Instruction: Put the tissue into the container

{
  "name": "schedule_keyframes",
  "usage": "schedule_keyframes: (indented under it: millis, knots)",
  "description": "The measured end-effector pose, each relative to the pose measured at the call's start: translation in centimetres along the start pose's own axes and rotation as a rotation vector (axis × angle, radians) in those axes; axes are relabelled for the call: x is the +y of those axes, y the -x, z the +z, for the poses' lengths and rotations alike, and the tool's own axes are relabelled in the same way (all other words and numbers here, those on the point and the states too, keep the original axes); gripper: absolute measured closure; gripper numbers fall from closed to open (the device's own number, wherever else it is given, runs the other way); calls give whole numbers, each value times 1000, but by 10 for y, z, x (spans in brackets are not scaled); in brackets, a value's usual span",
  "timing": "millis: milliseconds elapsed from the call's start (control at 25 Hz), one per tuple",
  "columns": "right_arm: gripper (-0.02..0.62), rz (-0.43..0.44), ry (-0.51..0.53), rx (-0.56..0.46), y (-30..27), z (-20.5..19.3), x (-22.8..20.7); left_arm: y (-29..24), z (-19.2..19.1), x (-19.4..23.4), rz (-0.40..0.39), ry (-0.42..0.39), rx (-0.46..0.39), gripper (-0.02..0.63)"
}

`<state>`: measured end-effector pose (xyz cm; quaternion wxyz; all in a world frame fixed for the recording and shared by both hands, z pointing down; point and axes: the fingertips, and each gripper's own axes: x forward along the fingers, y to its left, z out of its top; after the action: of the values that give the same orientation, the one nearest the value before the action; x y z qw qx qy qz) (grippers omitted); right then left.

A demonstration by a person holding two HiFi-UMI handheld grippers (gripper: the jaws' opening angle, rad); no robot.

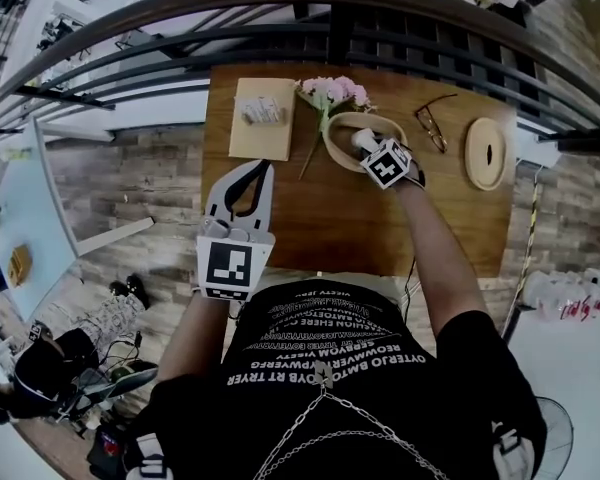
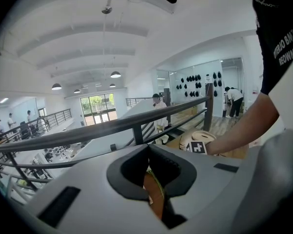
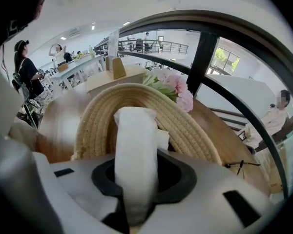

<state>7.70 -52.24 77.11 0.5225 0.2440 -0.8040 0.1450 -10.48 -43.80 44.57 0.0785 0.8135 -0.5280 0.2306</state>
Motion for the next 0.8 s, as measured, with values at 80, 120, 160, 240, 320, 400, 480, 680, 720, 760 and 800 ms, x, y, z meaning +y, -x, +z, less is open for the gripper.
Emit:
schedule_keyframes:
  millis: [80,120,160,240,320,400,480,680,720,760,800]
  knots:
    - [480,0,1,4,-2,-2,0,1,-1,-1,-2,-3,0,581]
    - [480,6,2,1,-3,-1,0,2,-2,-1,-2,-5,0,581]
    - [480,10,3,-2,-3,-1,1,2,-2,-2,-3,-6,-1,581]
    - [480,11,6,-5,-1,-1,1,5,-1,-4,-6,-9,-1,581]
    - [479,9,9,-11,1,-2,1,8,0,-5,-9,-12,1,581]
    - [474,5,11,-23,2,-1,1,11,1,-6,-10,-18,2,581]
    - [466,7,8,-38,2,0,1,15,4,-4,-7,-23,-5,581]
    - [342,33,2,-78,12,0,2,29,16,3,9,-30,-31,581]
    - [316,31,-2,-88,15,0,2,31,17,5,11,-30,-33,581]
    - [304,31,-6,-96,18,0,2,33,17,6,12,-30,-35,581]
    - [301,31,-12,-101,21,0,2,35,17,7,12,-31,-38,581]
